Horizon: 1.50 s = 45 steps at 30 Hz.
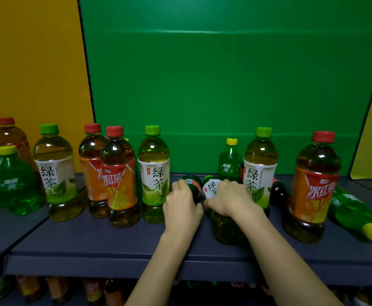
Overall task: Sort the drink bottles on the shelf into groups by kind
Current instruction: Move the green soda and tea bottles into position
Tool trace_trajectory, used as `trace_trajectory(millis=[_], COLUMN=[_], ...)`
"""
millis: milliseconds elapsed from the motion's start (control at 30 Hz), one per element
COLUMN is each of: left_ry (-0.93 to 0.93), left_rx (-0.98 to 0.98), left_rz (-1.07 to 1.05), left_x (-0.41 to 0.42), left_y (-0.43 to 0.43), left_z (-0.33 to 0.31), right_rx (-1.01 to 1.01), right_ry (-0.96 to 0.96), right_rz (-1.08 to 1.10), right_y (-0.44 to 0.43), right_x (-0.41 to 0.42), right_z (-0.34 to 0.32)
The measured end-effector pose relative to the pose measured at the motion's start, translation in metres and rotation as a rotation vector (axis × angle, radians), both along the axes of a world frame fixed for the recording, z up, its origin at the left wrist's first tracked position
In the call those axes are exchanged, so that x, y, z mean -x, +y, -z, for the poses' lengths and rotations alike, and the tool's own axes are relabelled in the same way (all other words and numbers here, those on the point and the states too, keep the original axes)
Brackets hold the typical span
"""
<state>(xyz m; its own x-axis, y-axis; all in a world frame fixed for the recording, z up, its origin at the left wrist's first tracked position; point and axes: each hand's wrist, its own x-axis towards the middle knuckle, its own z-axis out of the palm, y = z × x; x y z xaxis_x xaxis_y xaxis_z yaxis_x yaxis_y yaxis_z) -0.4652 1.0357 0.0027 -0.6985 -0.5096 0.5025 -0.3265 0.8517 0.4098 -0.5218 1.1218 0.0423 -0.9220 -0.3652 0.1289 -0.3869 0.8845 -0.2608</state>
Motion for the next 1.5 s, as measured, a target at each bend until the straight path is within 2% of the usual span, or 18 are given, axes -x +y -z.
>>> trace_trajectory(millis=[233,433,600,767,933,1100,1300,1500], left_ry=[0.121,0.219,0.262,0.212,0.156,0.148,0.199,0.249], left_rx=[-0.082,-0.13,-0.116,-0.054,-0.028,-0.136,-0.291,-0.294], left_rz=[-0.004,0.029,0.059,0.065,0.053,0.088,0.156,0.179], left_x=[-0.003,0.0,0.005,0.019,0.032,0.049,0.06,0.059], left_y=[-0.004,-0.009,-0.015,-0.025,-0.022,-0.024,-0.03,-0.03], left_z=[0.0,-0.005,-0.021,-0.04,-0.056,-0.053,-0.039,-0.029], right_rx=[0.197,0.482,0.786,1.028,1.113,1.129,1.134,1.096], right_ry=[0.138,0.339,0.339,0.319,0.299,0.272,0.225,0.237], right_rz=[-0.013,-0.101,-0.203,-0.227,-0.247,-0.244,-0.193,-0.183], right_y=[0.013,0.023,0.027,0.027,0.029,0.028,0.029,0.029], right_x=[-0.008,-0.014,-0.018,-0.019,-0.019,-0.017,-0.017,-0.018], right_z=[0.007,0.02,0.033,0.047,0.054,0.057,0.063,0.063])
